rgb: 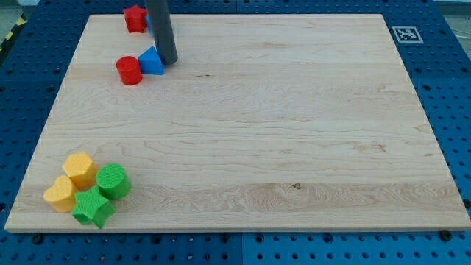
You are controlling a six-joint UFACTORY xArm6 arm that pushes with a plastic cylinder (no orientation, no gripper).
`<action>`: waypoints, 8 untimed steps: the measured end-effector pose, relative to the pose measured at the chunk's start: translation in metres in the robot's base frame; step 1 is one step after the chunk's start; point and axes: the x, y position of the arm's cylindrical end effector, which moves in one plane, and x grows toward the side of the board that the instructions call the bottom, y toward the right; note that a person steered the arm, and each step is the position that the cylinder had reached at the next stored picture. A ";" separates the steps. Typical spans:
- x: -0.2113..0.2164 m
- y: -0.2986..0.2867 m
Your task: Move the blue triangle to the top right of the red circle
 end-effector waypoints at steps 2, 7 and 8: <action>-0.002 0.012; -0.130 0.041; -0.130 0.026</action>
